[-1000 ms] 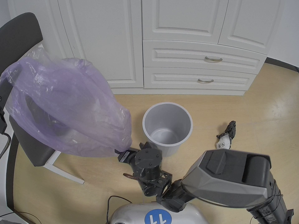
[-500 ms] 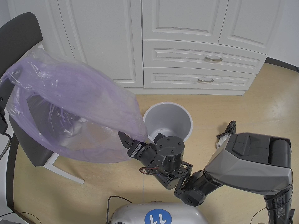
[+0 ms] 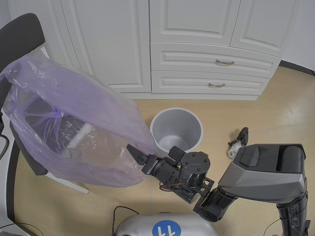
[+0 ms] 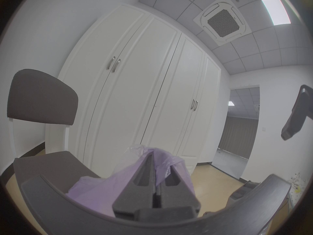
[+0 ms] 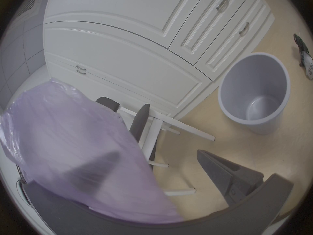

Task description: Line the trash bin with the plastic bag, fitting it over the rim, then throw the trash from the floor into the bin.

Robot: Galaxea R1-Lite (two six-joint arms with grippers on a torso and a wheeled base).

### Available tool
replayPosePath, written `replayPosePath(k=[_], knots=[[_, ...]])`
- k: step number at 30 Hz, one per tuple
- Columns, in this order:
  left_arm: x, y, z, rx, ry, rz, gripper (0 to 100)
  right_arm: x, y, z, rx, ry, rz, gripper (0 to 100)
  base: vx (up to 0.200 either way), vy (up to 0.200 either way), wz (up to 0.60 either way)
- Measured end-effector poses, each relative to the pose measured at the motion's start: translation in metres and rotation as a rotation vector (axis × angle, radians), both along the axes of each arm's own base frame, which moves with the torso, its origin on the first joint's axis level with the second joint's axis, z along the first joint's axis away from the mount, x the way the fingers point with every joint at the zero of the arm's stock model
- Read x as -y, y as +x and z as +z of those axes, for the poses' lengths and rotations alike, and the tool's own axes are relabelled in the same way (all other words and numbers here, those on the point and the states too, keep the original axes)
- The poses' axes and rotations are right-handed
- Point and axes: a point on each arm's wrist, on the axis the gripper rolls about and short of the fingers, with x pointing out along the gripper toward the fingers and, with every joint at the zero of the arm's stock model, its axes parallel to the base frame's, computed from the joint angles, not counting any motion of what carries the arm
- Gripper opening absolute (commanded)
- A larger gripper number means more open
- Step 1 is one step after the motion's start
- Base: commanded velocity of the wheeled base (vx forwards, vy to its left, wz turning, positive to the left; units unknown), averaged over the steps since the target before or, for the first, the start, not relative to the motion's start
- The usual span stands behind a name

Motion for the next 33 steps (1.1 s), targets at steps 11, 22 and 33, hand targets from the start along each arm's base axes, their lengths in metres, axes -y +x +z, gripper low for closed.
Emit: replayPosePath(k=[11,22,33], knots=[[0.0,0.0,0.009,0.041,-0.066,-0.022,0,0.002,-0.004,-0.026,-0.051,-0.061,0.023,100,0.0,0.0,0.0],[0.001,0.001,0.008,0.033,-0.062,-0.022,0,-0.002,-0.018,-0.028,-0.064,-0.079,0.054,100,0.0,0.0,0.0],[0.001,0.002,0.007,0.031,-0.06,-0.021,0,-0.007,-0.034,-0.024,-0.062,-0.089,0.085,100,0.0,0.0,0.0]])
